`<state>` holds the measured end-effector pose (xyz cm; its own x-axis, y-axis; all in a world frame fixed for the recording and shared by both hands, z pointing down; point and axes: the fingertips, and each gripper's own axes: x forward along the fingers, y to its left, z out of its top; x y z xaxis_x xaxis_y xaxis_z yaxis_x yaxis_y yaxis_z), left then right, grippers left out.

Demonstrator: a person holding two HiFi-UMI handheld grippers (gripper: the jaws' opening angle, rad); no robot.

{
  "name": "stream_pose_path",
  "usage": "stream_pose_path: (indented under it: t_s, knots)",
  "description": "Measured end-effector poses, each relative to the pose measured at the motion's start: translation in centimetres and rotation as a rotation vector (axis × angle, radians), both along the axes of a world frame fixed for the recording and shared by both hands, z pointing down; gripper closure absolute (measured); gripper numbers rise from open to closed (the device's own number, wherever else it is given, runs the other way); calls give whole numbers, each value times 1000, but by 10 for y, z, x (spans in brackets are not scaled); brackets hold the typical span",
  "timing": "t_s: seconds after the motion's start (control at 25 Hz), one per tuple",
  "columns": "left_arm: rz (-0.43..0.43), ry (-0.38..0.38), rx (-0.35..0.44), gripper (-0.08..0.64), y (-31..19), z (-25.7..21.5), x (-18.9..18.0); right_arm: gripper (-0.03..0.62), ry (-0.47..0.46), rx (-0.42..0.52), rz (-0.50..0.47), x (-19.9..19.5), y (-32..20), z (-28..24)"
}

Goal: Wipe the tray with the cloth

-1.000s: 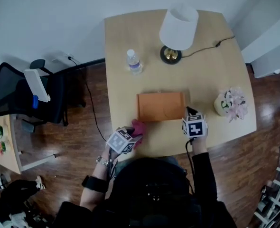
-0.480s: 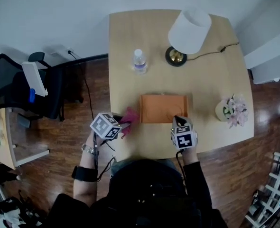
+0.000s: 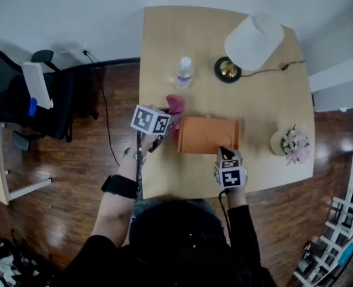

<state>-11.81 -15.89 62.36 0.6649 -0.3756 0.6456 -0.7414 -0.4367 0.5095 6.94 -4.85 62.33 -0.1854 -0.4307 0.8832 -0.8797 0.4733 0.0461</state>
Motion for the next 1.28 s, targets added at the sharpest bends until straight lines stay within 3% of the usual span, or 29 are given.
stream_pose_path:
  t_s: [0.2, 0.32, 0.72, 0.92, 1.12, 1.28]
  knots:
    - [-40, 55, -34, 462, 5, 5, 1, 584, -13, 8, 27, 1, -1, 0]
    - [-26, 44, -47, 465, 15, 12, 4, 584, -14, 15, 39, 5, -2, 2]
    - [175, -39, -140, 465, 134, 38, 24, 584, -4, 6, 55, 9, -4, 6]
    - [242, -25, -168, 465, 187, 42, 36, 584, -12, 9, 62, 8, -1, 8]
    - [264, -15, -171, 465, 207, 38, 43, 584, -13, 15, 65, 10, -1, 7]
    - [250, -42, -148, 465, 194, 33, 28, 584, -35, 22, 65, 8, -1, 8]
